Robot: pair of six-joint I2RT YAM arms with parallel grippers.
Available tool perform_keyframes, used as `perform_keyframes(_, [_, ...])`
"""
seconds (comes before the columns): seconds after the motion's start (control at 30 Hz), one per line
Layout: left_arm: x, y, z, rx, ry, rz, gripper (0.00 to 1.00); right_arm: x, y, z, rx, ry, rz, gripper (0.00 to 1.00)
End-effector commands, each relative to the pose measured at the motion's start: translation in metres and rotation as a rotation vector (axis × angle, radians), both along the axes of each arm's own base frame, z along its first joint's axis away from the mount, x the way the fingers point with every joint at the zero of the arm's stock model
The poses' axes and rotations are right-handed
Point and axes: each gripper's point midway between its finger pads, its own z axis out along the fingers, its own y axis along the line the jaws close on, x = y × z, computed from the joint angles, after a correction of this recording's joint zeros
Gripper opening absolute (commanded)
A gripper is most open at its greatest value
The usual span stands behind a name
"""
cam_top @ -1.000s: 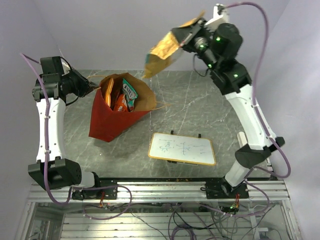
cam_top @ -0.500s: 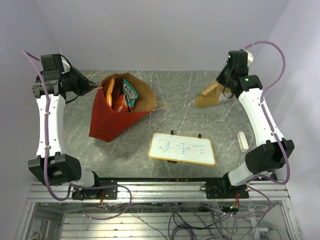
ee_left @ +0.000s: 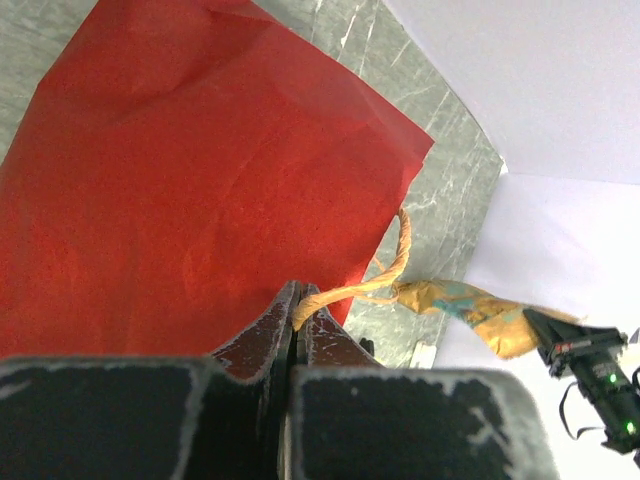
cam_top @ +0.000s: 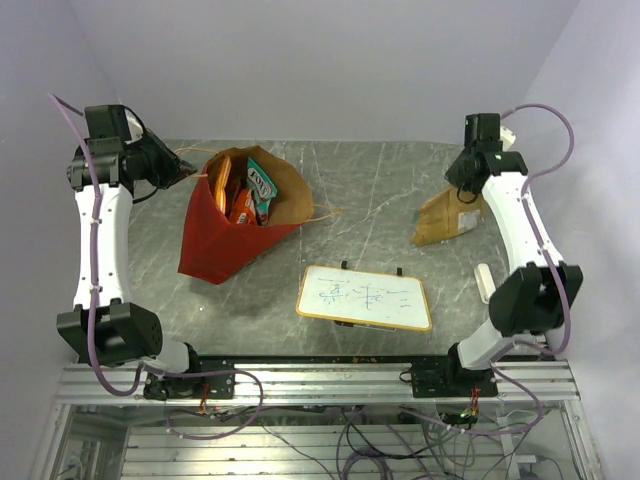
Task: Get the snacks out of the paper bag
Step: Place the snack at the center of the board.
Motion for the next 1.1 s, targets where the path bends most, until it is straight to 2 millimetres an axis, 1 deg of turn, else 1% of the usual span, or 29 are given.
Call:
perform_keyframes(0.0, [0.004,0.001,0.016,0.042,-0.062,-0.016,0.07,0.041,0.018,-0.022,0.102,0.02,0.011,0.0])
perform_keyframes(0.1, [0.004,0.003,0.021,0.065,-0.067,-0.02,0.07,0.082,0.041,-0.035,0.201,-0.013,0.068,0.0])
perform_keyframes(0.13, [0.005,0.005,0.022,0.073,-0.063,-0.021,0.07,0.098,0.049,-0.047,0.239,-0.013,0.085,0.02])
perform_keyframes(0.17, [0.005,0.005,0.023,0.081,-0.062,-0.025,0.07,0.111,0.056,-0.044,0.269,-0.04,0.103,0.04])
perform_keyframes(0.2, [0.004,0.006,0.023,0.087,-0.06,-0.026,0.07,0.126,0.063,-0.059,0.294,-0.037,0.118,0.07])
perform_keyframes(0.23, [0.004,0.006,0.023,0.092,-0.057,-0.025,0.07,0.14,0.069,-0.069,0.317,-0.042,0.134,0.11])
perform_keyframes(0.3, [0.002,0.008,0.022,0.102,-0.055,-0.024,0.07,0.163,0.077,-0.08,0.346,-0.064,0.168,0.17])
perform_keyframes(0.37, [0.001,0.008,0.023,0.107,-0.058,-0.024,0.07,0.179,0.088,-0.086,0.385,-0.072,0.223,0.23])
perform_keyframes(0.4, [0.001,0.008,0.023,0.109,-0.058,-0.026,0.07,0.184,0.097,-0.08,0.413,-0.085,0.266,0.3])
perform_keyframes(0.43, [0.001,0.008,0.023,0.11,-0.06,-0.027,0.07,0.186,0.103,-0.079,0.43,-0.085,0.303,0.37])
perform_keyframes(0.5, [-0.001,0.007,0.023,0.106,-0.062,-0.03,0.07,0.182,0.111,-0.078,0.46,-0.072,0.369,0.5])
perform_keyframes(0.53, [-0.002,0.006,0.024,0.102,-0.066,-0.031,0.07,0.176,0.112,-0.077,0.464,-0.061,0.396,0.58])
perform_keyframes(0.57, [-0.003,0.005,0.024,0.098,-0.069,-0.034,0.07,0.17,0.111,-0.075,0.462,-0.047,0.414,0.66])
perform_keyframes(0.63, [-0.005,0.003,0.026,0.092,-0.077,-0.039,0.07,0.157,0.105,-0.067,0.409,-0.042,0.447,0.78])
perform_keyframes(0.73, [-0.007,0.0,0.027,0.072,-0.079,-0.045,0.07,0.136,0.097,-0.053,0.347,-0.046,0.465,0.92])
perform_keyframes(0.83, [-0.011,-0.006,0.026,0.034,-0.074,-0.048,0.07,0.112,0.098,-0.038,0.394,-0.065,0.481,0.97])
perform_keyframes(0.87, [-0.012,-0.007,0.025,0.022,-0.069,-0.047,0.07,0.102,0.1,-0.026,0.442,-0.094,0.483,0.98])
perform_keyframes(0.9, [-0.014,-0.009,0.024,0.007,-0.06,-0.046,0.07,0.092,0.102,-0.023,0.52,-0.108,0.475,1.0])
perform_keyframes(0.97, [-0.018,-0.013,0.022,-0.018,-0.047,-0.049,0.07,0.072,0.111,-0.015,0.604,-0.134,0.487,1.0])
perform_keyframes(1.07, [-0.024,-0.015,0.019,-0.034,-0.029,-0.052,0.07,0.053,0.132,0.002,0.583,-0.169,0.542,1.0])
